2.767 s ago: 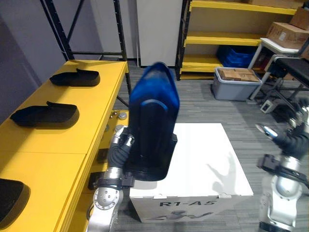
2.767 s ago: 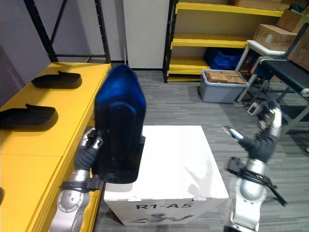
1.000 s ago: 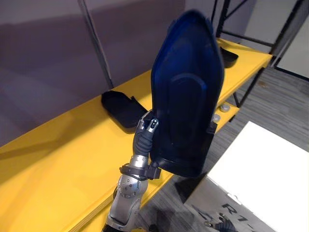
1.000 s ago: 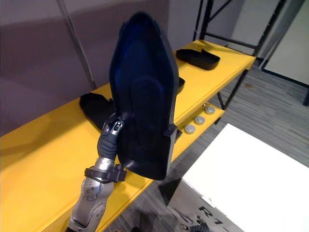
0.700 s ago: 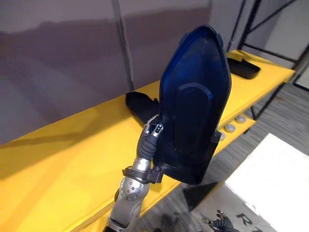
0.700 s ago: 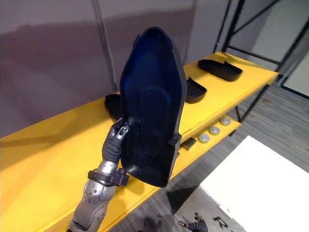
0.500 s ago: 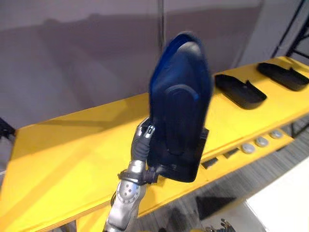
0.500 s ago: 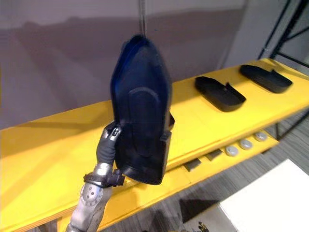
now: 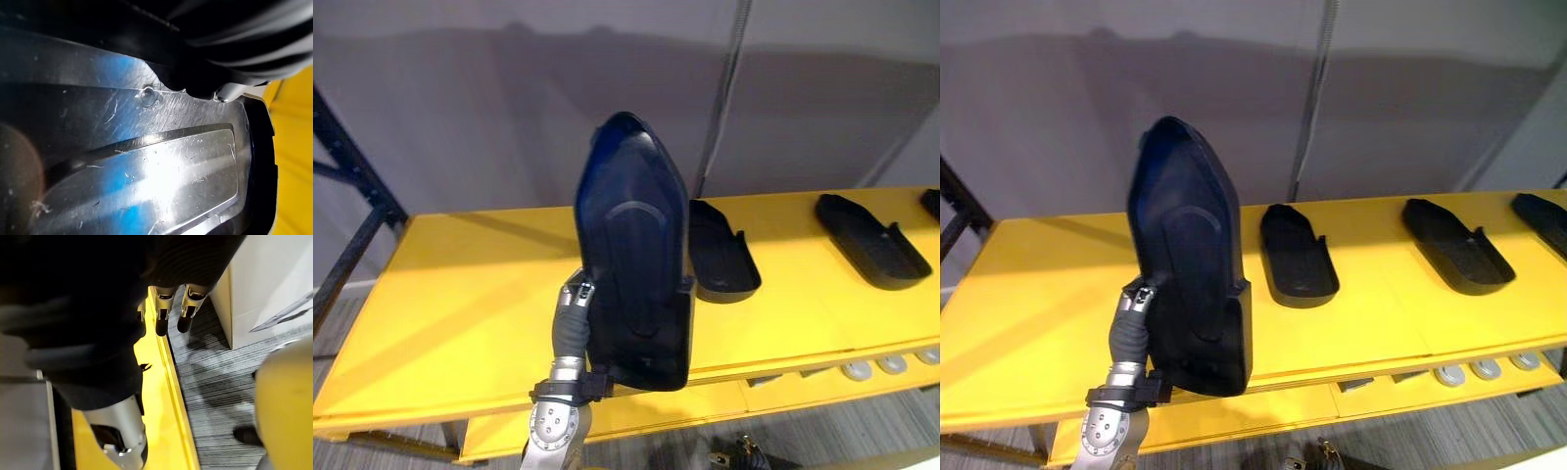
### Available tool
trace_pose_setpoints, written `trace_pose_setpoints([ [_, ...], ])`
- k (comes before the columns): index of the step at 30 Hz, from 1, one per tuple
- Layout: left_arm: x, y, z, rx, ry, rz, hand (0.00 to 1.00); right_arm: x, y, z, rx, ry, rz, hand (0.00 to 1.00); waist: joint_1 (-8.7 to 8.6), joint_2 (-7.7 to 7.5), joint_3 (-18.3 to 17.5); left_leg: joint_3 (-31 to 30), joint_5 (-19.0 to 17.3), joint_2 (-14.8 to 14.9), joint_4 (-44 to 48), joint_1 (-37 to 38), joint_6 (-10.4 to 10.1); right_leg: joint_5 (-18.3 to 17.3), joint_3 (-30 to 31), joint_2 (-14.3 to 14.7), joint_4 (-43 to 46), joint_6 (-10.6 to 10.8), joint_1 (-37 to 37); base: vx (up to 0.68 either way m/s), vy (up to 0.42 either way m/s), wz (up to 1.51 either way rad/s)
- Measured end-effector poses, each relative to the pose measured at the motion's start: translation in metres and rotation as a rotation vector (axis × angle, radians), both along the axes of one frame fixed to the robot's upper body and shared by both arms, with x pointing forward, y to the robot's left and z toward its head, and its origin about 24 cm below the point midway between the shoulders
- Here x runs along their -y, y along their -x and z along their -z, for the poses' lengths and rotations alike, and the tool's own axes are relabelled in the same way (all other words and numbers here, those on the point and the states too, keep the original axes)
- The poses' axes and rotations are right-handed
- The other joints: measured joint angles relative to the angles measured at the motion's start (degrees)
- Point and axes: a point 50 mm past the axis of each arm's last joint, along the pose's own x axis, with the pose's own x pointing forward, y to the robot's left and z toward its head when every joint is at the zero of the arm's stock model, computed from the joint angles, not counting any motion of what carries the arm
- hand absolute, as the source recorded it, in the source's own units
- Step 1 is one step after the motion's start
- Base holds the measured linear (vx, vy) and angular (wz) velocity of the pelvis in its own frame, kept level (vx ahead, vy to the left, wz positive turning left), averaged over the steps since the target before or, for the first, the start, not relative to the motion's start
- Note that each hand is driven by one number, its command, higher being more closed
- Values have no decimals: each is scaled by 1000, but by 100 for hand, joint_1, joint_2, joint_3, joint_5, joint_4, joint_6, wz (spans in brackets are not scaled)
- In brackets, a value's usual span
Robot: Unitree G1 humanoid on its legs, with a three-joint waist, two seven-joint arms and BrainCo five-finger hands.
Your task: Walk over and take plastic housings, then place them on the shelf
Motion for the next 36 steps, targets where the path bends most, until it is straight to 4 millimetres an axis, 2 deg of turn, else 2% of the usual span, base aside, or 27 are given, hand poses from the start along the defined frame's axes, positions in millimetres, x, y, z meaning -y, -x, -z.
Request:
trace_pose_setpoints([
  [1,-2,-1,3,-15,-6,-12,100,2,-4,-1,3,8,-5,0,-78,-28,40,107,-96,504,410,-112,-112,0,-89,-101,28,1,0,13,68,31],
  [2,-3,-2,10,-42,-11,-16,100,4,-5,-1,3,21,-7,0,-116,-47,50,122,-81,961,513,-62,-136,1,-153,-267,98,4,15,-3,189,31],
  [3,-3,-2,12,-52,-12,-17,100,6,-4,-1,0,32,-10,0,-158,-45,50,88,-54,1141,456,-3,-169,3,-169,-362,132,6,24,-1,324,27],
  [4,-2,-2,14,-61,-10,-18,100,12,-3,-1,-10,54,-20,0,-241,-2,26,-98,139,1377,128,123,-321,29,-178,-522,183,54,20,17,442,21],
  [5,0,-2,13,-59,-7,-12,100,17,-1,-1,-22,68,-24,0,-270,75,-19,-352,551,1470,-385,276,-372,75,-179,-616,185,131,0,32,444,19],
  [6,3,-2,12,-56,6,-5,100,22,0,-1,-31,85,-28,0,-289,202,-87,-688,783,1421,-856,434,-751,154,-177,-668,132,268,-26,64,545,22],
  [7,5,-4,11,-47,2,3,100,21,-1,-1,-34,85,-36,0,-378,218,-139,-714,542,1267,-1228,543,-1048,368,-232,-820,-26,452,-20,47,595,53],
  [8,5,-8,9,-33,-15,12,100,8,-3,2,-37,52,-40,0,-474,80,-93,-714,514,1058,-1455,499,-1063,685,-368,-995,-160,542,-10,29,585,61],
  [10,3,-14,12,-45,-32,26,100,-8,-4,5,-47,7,-41,0,-417,28,-30,-755,526,897,-1490,457,-1044,1183,-549,-1117,-229,576,-15,-29,422,38],
  [12,6,-16,16,-60,-42,43,100,-10,-8,4,-33,3,-44,0,-400,-2,-28,-766,493,740,-1290,369,-980,1571,-496,-1266,-206,613,-11,-55,359,18],
  [13,8,-16,16,-57,-43,52,100,-10,-9,3,-28,4,-45,0,-366,7,-15,-760,468,718,-1213,306,-935,1611,-480,-1287,-149,563,-68,-102,327,5],
  [15,12,-16,15,-54,-43,72,100,-13,-13,1,-11,5,-65,0,-213,-48,5,-542,475,609,-989,135,-828,1768,-365,-1436,169,317,-405,-137,237,-20],
  [16,12,-14,17,-65,-35,69,100,-13,-17,-1,9,6,-64,0,-223,-57,25,-333,533,505,-1134,257,-545,1901,-125,-1472,48,129,-379,-129,191,-29],
  [17,13,-14,15,-56,-28,62,100,-15,-20,-3,24,3,-63,0,-236,11,87,-260,446,506,-1297,392,-383,1494,37,-1371,415,397,-463,-159,129,-11],
  [18,13,-15,13,-47,-22,60,100,-22,-20,-5,39,-15,-64,0,-239,-69,138,-248,486,474,-1307,396,-324,597,365,-1047,1373,555,-699,-163,79,-1],
  [19,14,-14,12,-46,-13,57,100,-23,-19,-5,41,-18,-62,0,-213,-102,133,-263,495,434,-1308,407,-308,239,470,-854,1673,530,-756,-172,6,20],
  [20,15,-13,11,-45,8,49,100,-23,-17,-5,45,-18,-56,0,-206,-106,130,-337,496,347,-1300,406,-281,-240,574,-463,1859,492,-727,-108,-22,21],
  [21,16,-12,11,-44,19,45,100,-23,-16,-5,42,-19,-55,0,-204,-114,121,-358,479,296,-1299,387,-247,-406,628,-311,1806,401,-716,-134,-32,23],
  [22,16,-11,9,-40,39,36,100,-23,-14,-5,37,-16,-61,0,-181,-186,57,-353,475,166,-1287,295,-260,-652,593,-280,1527,48,-673,-107,-38,18],
  [23,17,-11,7,-32,45,34,100,-23,-13,-4,35,-16,-64,0,-180,-162,69,-373,455,103,-1176,174,-300,-831,613,-306,1164,128,-502,-119,-67,19],
  [25,17,-11,8,-39,32,27,100,-21,-17,-6,49,-13,-58,0,-189,-65,103,-445,529,189,-1085,153,-347,-759,545,-214,1119,66,-418,-80,-61,22],
  [29,11,-12,8,-38,23,5,100,-25,-12,-4,31,-33,-40,0,-159,-118,-28,-510,576,314,-1144,219,-443,-663,436,-47,834,-2,-174,0,-50,6],
  [30,8,-12,8,-40,20,-7,100,-26,-11,-3,28,-37,-34,0,-147,-86,-56,-482,610,351,-1225,276,-474,-556,452,2,692,-1,-119,56,-28,-11],
  [33,2,-13,10,-46,9,-32,100,-28,-10,-2,22,-49,-20,0,-134,-116,-97,-420,723,362,-1446,350,-482,-360,486,33,378,3,-43,56,0,-10],
  [36,0,-15,24,-108,-30,-38,100,-29,-6,1,-1,-54,-22,0,-114,-112,-127,-285,933,359,-1880,636,-437,-34,627,39,109,8,101,27,56,-11],
])
